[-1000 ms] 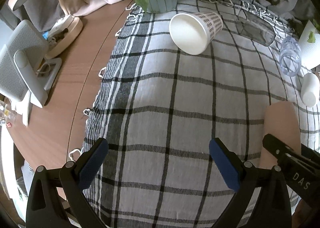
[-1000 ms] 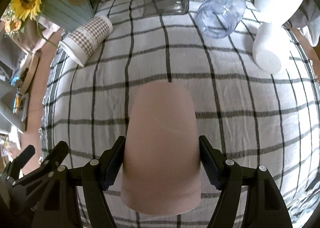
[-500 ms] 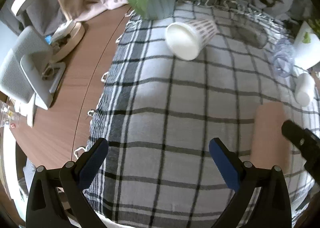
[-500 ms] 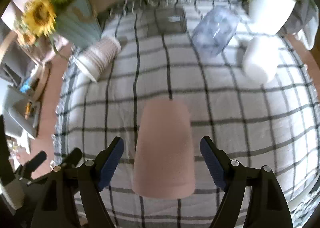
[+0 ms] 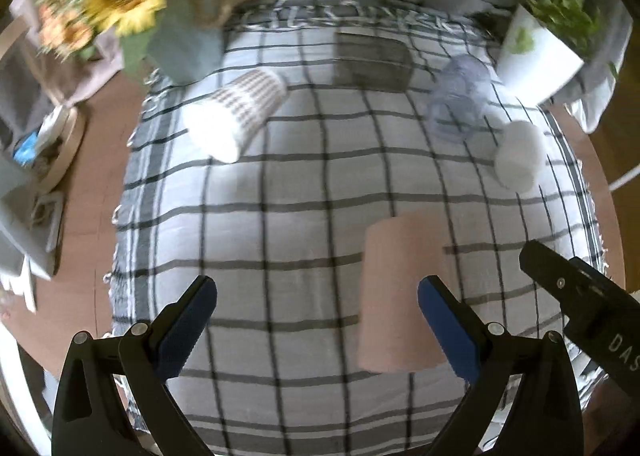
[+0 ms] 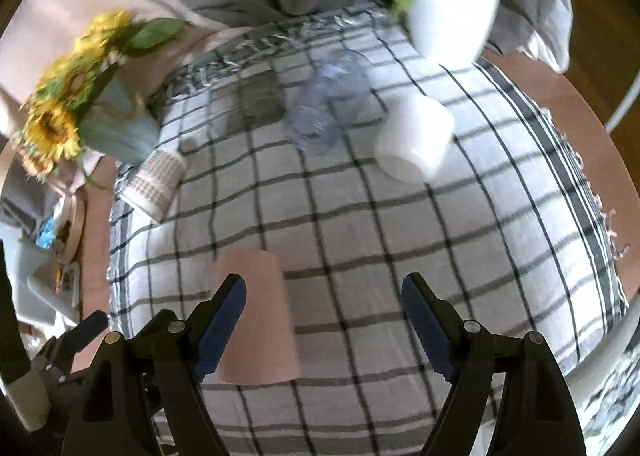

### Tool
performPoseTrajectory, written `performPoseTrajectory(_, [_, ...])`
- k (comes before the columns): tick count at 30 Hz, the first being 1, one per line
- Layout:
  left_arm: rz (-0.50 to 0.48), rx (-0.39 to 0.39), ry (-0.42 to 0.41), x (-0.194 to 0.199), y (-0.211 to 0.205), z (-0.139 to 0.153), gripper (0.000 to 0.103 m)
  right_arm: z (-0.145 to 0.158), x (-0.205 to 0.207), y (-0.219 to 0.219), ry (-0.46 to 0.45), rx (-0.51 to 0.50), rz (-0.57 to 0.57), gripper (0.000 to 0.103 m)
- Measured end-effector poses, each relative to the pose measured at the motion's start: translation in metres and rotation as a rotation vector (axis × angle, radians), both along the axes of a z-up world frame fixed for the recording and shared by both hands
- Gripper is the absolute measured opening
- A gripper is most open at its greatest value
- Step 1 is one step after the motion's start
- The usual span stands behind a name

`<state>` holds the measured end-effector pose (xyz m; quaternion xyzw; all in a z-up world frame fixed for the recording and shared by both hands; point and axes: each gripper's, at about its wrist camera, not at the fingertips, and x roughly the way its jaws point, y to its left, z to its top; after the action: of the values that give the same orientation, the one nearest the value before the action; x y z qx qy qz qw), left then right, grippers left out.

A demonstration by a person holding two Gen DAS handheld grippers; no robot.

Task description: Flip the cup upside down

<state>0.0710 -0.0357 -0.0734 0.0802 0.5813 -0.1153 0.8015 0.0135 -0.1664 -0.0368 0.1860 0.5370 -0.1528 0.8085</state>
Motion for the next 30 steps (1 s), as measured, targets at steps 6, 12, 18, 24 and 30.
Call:
performPoseTrajectory(6, [-0.056,-0.010,0.076,0.009,-0.033,-0.016,0.102,-0.011,-0.013,-0.033,0.033,0.035,-0.078,0.080])
performPoseTrajectory(12, [-0.068,-0.013,0.168,0.022,-0.055,-0.041,0.097,-0.026,-0.017,-0.054,0.076,0.067,-0.124,0.080])
performPoseTrajectory(18, [-0.058,-0.024,0.245,0.030,-0.065,-0.061,0.084,-0.038,-0.017,-0.066,0.106,0.081,-0.141,0.080])
performPoseTrajectory(24, [-0.043,-0.037,0.291,0.034,-0.066,-0.071,0.065,-0.043,-0.015,-0.069,0.118,0.077,-0.140,0.080])
performPoseTrajectory(30, [-0.040,-0.038,0.245,0.034,-0.061,-0.052,0.065,-0.042,-0.014,-0.068,0.114,0.080,-0.135,0.080])
